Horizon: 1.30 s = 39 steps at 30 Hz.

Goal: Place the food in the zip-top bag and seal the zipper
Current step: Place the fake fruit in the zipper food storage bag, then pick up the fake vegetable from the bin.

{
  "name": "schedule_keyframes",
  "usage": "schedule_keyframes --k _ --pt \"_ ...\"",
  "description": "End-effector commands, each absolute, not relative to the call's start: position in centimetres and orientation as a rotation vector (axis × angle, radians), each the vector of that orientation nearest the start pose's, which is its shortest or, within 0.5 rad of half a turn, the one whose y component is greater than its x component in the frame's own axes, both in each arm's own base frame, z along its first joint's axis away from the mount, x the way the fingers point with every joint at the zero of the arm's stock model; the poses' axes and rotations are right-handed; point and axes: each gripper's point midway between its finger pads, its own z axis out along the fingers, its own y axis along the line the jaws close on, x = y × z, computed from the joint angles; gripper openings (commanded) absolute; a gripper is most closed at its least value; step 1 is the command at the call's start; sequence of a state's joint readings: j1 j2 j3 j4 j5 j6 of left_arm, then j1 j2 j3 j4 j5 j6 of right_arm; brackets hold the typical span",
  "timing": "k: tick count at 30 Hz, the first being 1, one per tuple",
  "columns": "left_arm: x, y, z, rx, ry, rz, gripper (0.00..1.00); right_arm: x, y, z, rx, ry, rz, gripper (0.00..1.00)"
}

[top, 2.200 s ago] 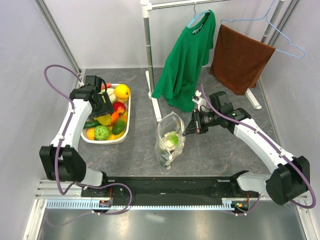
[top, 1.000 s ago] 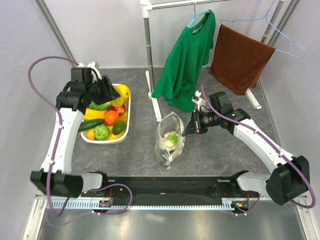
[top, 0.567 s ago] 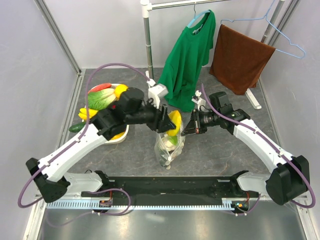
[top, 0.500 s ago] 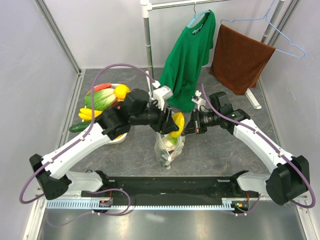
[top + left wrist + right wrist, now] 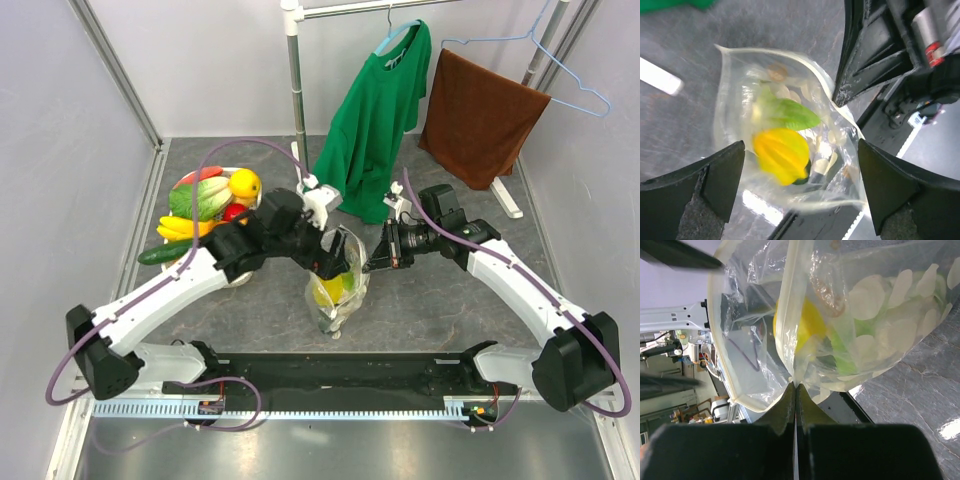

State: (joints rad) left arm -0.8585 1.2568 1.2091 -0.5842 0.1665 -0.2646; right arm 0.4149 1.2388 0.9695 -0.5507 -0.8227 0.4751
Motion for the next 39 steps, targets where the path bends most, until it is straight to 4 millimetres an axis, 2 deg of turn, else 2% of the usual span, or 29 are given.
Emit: schedule_keyframes --k 1,3,4,5,6,7,8,9,10,11,12,14,15,16,19,20,23,25,27,28,30,31,33,35,39 --pt "20.9 -25.8 33.4 0.869 1.859 -0.827 1.00 19.9 24.4 21.0 -0.389 2.407 1.401 0.00" --pt "21.0 -22.7 36.0 0.916 1.792 -0.782 1.00 19.9 24.4 21.1 -0.392 2.404 1.402 0.00" --pt "21.3 -21.3 36.1 0.995 1.760 -0.680 1.00 20.0 24.4 21.3 -0.398 2.397 1.400 0.00" --pt "21.1 -18.8 34.5 1.006 1.857 -0.592 1.00 20.1 24.4 21.2 -0.396 2.400 1.399 0.00" --pt "21.1 -17.5 35.0 1.010 1.859 -0.536 1.00 20.1 24.5 21.4 -0.404 2.395 1.404 0.00" --pt "22.1 -15.1 34.5 1.021 1.877 -0.443 1.00 20.2 24.5 21.2 -0.403 2.401 1.405 0.00" --pt "21.0 -13.4 33.3 1.037 1.966 -0.424 0.99 20.2 24.6 21.2 -0.405 2.399 1.405 0.00" --pt "21.5 -12.1 32.5 1.101 1.979 -0.369 0.99 20.3 24.6 21.3 -0.405 2.398 1.404 0.00" --pt "22.0 -9.6 32.0 1.055 2.043 -0.308 0.96 20.3 24.6 21.1 -0.407 2.402 1.403 0.00" --pt "21.6 -8.2 31.4 1.061 2.090 -0.286 0.96 20.3 24.6 21.1 -0.412 2.399 1.404 0.00" --pt "21.5 -6.9 30.9 1.156 2.086 -0.239 0.96 20.4 24.6 21.1 -0.409 2.402 1.404 0.00" --pt "22.4 -3.3 29.2 1.139 2.205 -0.166 0.94 20.4 24.6 21.1 -0.413 2.398 1.404 0.00" --pt "22.1 -2.1 28.2 1.227 2.227 -0.147 0.92 20.5 24.6 21.3 -0.414 2.393 1.403 0.00" --pt "22.7 0.0 27.2 1.193 2.294 -0.124 0.90 20.5 24.7 21.3 -0.417 2.390 1.404 0.00" --pt "22.8 3.7 25.1 1.299 2.350 -0.040 0.85 20.4 24.7 21.4 -0.415 2.390 1.402 0.00" --pt "22.3 4.8 23.6 1.340 2.404 -0.027 0.84 20.4 24.6 21.5 -0.418 2.386 1.402 0.00" --pt "22.1 7.1 21.4 1.456 2.445 0.037 0.82 20.3 24.6 21.2 -0.417 2.389 1.402 0.00" --pt "23.2 8.3 20.9 1.487 2.418 0.117 0.81 20.3 24.5 21.1 -0.410 2.392 1.405 0.00" --pt "23.4 8.6 20.0 1.517 2.407 0.115 0.81 20.2 24.6 21.2 -0.408 2.392 1.408 0.00" --pt "24.4 9.0 19.8 1.514 2.382 0.156 0.81 20.2 24.6 21.2 -0.408 2.394 1.410 0.00" --pt "24.7 9.4 18.8 1.537 2.350 0.164 0.82 20.2 24.6 21.2 -0.404 2.397 1.411 0.00" --pt "25.5 9.7 18.3 1.540 2.320 0.183 0.84 20.1 24.6 21.2 -0.408 2.396 1.415 0.00" --pt "25.2 9.7 16.5 1.593 2.322 0.145 0.84 20.2 24.6 21.1 -0.408 2.398 1.414 0.00" --pt "26.1 9.9 15.6 1.590 2.303 0.162 0.84 20.1 24.6 21.0 -0.409 2.398 1.413 0.00" --pt "28.2 10.0 15.0 1.577 2.212 0.232 0.85 19.9 24.4 20.7 -0.406 2.403 1.407 0.00"
